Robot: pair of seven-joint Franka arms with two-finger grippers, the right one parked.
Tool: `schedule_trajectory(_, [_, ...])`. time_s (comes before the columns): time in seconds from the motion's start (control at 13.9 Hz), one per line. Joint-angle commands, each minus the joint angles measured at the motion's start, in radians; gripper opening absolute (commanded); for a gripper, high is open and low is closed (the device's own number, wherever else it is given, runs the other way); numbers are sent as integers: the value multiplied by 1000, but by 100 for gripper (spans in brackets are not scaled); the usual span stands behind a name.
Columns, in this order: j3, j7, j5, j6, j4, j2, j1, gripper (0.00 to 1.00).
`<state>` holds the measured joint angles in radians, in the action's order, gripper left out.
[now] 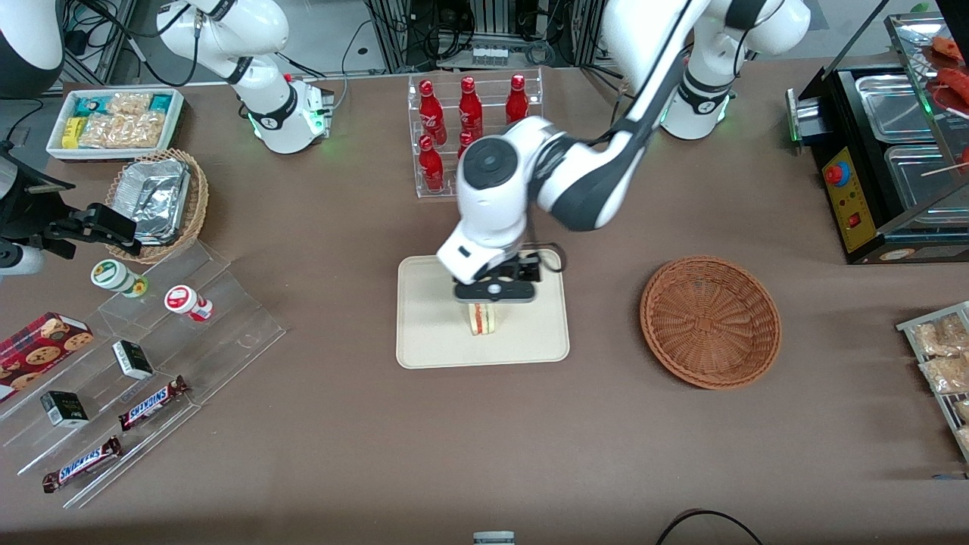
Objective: Place sandwich from basket to tray
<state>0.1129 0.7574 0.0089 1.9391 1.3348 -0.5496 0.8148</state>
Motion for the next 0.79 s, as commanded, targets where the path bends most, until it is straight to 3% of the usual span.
schedule_trajectory(0.0, [79,1,-21,-75,139,176,9,100])
schedule_trajectory(0.72, [361,-289,-32,-337,162,396,9,100])
